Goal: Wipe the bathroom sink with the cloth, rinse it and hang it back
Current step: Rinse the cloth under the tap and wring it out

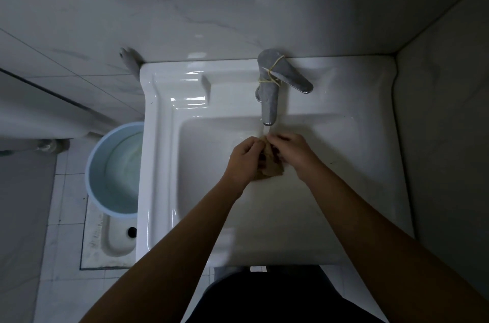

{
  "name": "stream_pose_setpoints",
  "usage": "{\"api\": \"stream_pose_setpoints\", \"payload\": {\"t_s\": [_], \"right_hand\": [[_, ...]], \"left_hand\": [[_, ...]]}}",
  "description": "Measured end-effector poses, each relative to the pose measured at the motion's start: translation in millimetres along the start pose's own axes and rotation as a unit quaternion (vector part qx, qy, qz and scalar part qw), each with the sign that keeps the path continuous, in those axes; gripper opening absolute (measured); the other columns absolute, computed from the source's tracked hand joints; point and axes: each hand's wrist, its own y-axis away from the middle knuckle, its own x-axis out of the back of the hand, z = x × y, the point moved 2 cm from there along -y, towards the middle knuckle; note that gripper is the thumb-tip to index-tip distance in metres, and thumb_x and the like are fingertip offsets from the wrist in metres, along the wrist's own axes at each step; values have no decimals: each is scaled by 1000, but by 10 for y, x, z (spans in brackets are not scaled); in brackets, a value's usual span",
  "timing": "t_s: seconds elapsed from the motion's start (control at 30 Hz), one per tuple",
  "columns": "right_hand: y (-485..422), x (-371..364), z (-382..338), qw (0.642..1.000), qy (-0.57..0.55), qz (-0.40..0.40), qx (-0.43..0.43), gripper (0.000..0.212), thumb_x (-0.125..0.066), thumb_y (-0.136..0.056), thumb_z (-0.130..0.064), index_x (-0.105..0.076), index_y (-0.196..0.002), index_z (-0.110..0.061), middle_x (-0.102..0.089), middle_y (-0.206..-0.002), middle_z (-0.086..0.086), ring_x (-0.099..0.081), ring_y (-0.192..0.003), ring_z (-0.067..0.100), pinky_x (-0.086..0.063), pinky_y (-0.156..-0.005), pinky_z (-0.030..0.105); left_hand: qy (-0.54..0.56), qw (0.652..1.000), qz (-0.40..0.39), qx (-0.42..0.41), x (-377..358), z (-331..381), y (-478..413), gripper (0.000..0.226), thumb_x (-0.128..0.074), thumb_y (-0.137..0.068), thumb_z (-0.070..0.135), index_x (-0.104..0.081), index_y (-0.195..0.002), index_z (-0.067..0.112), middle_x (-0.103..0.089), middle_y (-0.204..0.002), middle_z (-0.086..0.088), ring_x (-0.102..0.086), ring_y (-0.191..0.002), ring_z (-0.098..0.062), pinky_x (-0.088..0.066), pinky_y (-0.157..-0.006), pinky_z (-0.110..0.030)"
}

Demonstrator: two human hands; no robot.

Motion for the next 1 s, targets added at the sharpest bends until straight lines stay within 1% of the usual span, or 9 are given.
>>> {"api": "stream_pose_setpoints", "payload": {"t_s": [0.2, 0.3, 0.4, 0.5, 0.63, 0.73, 0.8, 0.9, 1.0], "right_hand": [[-54, -55, -113, 998, -51, 15, 40, 8, -67, -90, -12, -73, -86, -16, -76, -82, 2, -71, -78, 14, -55, -74, 28], [-116, -21, -92, 999, -16, 19, 21, 15, -68, -86, -5, -69, -82, -20, -70, -78, -2, -66, -75, 15, -51, -74, 28], [-120, 27, -39, 997, 55, -20, 46, 13, -67, -89, -10, -66, -92, -22, -65, -84, -8, -61, -82, 8, -47, -74, 20], [-104, 46, -13, 994, 63, -45, 82, 16, -66, -91, -13, -67, -80, -25, -65, -70, -16, -61, -71, 1, -47, -74, 21], [-111, 123, -64, 990, 48, 17, 130, 16, -61, -88, -27, -68, -74, -22, -69, -72, 2, -67, -71, 24, -57, -77, 45], [-115, 160, -58, 985, 78, 45, 150, 24, -57, -94, -15, -59, -71, -23, -64, -72, 6, -63, -71, 28, -54, -74, 44], [-107, 158, -54, 985, 84, 46, 147, 22, -56, -95, -14, -58, -75, -24, -69, -85, 15, -68, -85, 35, -57, -74, 46], [-86, 161, -50, 987, 62, 58, 134, 18, -53, -98, -10, -57, -82, -17, -69, -93, 22, -70, -88, 34, -57, -67, 37], [-89, 193, 9, 982, 80, 71, 153, 13, -54, -91, -25, -59, -79, -26, -69, -89, 13, -69, -89, 33, -59, -76, 50]], "left_hand": [[-16, 999, 28, 20, 27, 51, -10, 31, -50, -103, 33, -63, -101, 4, -66, -89, -10, -63, -80, -24, -56, -72, -33], [-3, 999, 43, 17, 35, 87, -40, 29, -53, -100, 31, -66, -97, 6, -64, -88, -10, -61, -81, -23, -55, -77, -38], [66, 996, 17, 58, 19, 152, -46, 28, -50, -96, 32, -70, -90, 14, -66, -89, -12, -62, -88, -26, -53, -85, -42], [77, 995, 13, 68, 40, 190, -71, 35, -48, -99, 33, -72, -98, 8, -71, -97, -16, -65, -92, -27, -53, -88, -40], [1, 998, 41, 41, 156, 196, -130, 36, -49, -102, 37, -70, -99, 7, -69, -92, -15, -62, -84, -27, -54, -80, -43], [-23, 998, 44, 35, 227, 183, -171, 30, -54, -102, 33, -70, -101, 7, -69, -91, -13, -63, -83, -25, -55, -74, -39], [-24, 999, 38, 27, 245, 191, -188, 27, -57, -101, 29, -73, -102, 6, -71, -90, -11, -64, -80, -22, -55, -75, -37], [2, 999, 30, 24, 245, 206, -175, 26, -58, -101, 24, -71, -102, 1, -69, -84, -9, -63, -76, -22, -54, -75, -37], [26, 998, 57, 26, 300, 156, -160, 22, -58, -101, 22, -72, -96, 5, -73, -86, -12, -68, -77, -23, -60, -76, -37]]}}
